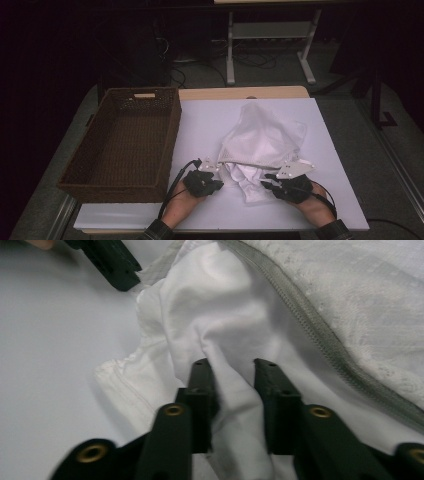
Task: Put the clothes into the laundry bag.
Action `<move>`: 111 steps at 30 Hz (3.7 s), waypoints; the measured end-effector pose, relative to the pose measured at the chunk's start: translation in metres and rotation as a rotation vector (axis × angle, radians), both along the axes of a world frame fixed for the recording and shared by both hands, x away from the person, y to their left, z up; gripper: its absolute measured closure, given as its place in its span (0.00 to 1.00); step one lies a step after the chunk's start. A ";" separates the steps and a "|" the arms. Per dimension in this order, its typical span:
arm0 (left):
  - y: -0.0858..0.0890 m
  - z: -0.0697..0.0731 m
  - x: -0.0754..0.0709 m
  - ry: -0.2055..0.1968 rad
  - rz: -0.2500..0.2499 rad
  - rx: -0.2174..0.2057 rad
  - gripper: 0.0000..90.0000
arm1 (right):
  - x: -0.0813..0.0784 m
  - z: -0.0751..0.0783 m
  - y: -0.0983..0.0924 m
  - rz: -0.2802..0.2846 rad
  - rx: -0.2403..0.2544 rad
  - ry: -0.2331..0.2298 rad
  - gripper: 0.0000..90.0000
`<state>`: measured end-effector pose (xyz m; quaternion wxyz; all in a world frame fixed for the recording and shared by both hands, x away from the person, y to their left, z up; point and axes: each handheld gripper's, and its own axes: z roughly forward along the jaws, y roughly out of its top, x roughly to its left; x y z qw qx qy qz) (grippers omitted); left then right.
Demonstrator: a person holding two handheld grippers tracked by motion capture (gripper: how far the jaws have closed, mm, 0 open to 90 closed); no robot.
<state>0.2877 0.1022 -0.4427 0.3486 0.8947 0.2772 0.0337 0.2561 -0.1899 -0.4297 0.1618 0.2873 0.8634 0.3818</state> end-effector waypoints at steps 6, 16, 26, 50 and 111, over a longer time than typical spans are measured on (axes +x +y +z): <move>0.000 0.000 0.000 -0.009 -0.009 0.006 0.99 | 0.006 0.000 0.002 -0.039 0.026 0.008 0.90; -0.002 0.001 -0.001 -0.023 -0.020 0.019 0.99 | 0.019 0.006 0.010 -0.109 0.057 0.005 0.90; -0.002 0.001 -0.001 -0.023 -0.020 0.018 0.99 | 0.039 0.004 0.015 -0.170 0.078 0.022 0.90; -0.003 0.001 -0.002 -0.035 -0.023 0.029 0.99 | 0.072 0.002 0.026 -0.295 0.106 0.021 0.90; -0.004 0.001 -0.003 -0.022 0.018 0.019 0.99 | 0.059 -0.002 0.076 -0.121 0.045 0.017 0.96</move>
